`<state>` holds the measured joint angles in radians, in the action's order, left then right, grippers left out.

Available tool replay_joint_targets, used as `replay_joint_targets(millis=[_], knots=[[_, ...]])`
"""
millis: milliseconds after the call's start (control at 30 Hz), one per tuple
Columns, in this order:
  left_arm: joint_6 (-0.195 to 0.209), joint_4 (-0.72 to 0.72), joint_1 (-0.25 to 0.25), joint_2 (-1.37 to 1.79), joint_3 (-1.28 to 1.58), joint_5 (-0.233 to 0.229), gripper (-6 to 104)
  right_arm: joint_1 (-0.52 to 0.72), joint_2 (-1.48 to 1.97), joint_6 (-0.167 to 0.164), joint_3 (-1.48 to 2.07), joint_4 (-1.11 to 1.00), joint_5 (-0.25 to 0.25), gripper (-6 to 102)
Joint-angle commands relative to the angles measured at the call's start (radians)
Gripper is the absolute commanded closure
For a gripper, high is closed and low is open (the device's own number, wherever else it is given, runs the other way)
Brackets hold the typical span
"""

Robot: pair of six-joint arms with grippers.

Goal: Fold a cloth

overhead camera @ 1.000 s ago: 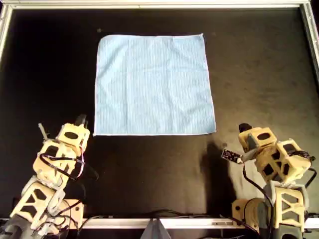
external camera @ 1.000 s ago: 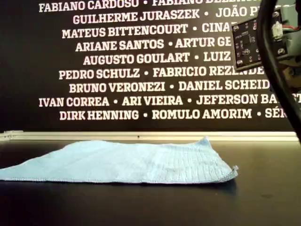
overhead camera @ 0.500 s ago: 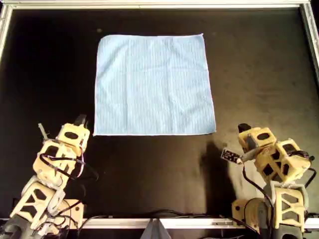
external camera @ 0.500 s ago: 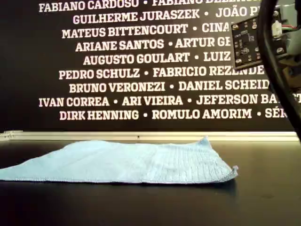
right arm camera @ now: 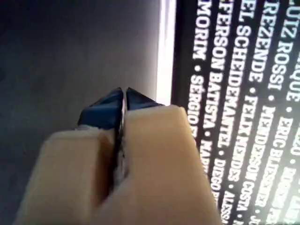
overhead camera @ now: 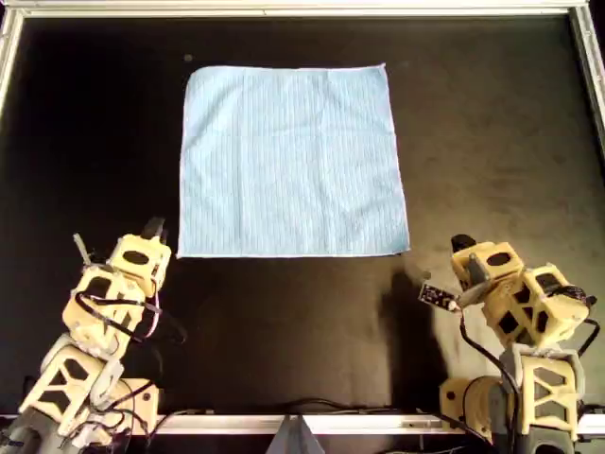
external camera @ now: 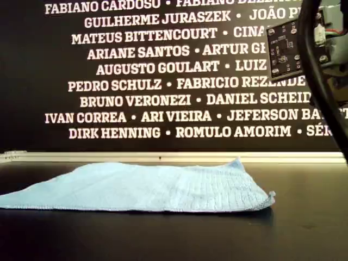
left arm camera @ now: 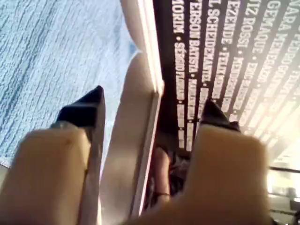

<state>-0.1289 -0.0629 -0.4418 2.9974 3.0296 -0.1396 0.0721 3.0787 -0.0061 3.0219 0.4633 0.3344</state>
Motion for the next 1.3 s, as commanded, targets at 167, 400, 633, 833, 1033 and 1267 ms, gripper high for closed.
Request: replay_joint_targets(millis=[167, 400, 633, 833, 1033, 1267], knots=[[0.008, 0.002, -0.015, 0.020, -0.011, 0.003, 24, -0.003, 0.029, -0.009, 0.009, -0.040, -0.005, 93], [-0.003, 0.002, -0.015, 0.018, -0.011, 0.003, 25, -0.002, 0.029, -0.011, 0.009, -0.040, -0.005, 84], [0.008, 0.002, -0.015, 0.017, -0.011, 0.002, 25, 0.012, 0.029, 0.005, 0.009, -0.038, -0.003, 48], [0.009, -0.012, -0.017, -0.103, -0.011, 0.005, 24, -0.002, 0.029, -0.011, 0.009, -0.038, 0.005, 34], [0.011, -0.015, -0.015, -0.403, -0.012, 0.005, 24, -0.005, 0.012, -0.014, 0.009, -0.038, 0.011, 33], [0.012, -0.015, -0.015, -0.454, -0.014, 0.005, 24, -0.041, -0.032, -0.015, 0.008, -0.035, 0.011, 33]])
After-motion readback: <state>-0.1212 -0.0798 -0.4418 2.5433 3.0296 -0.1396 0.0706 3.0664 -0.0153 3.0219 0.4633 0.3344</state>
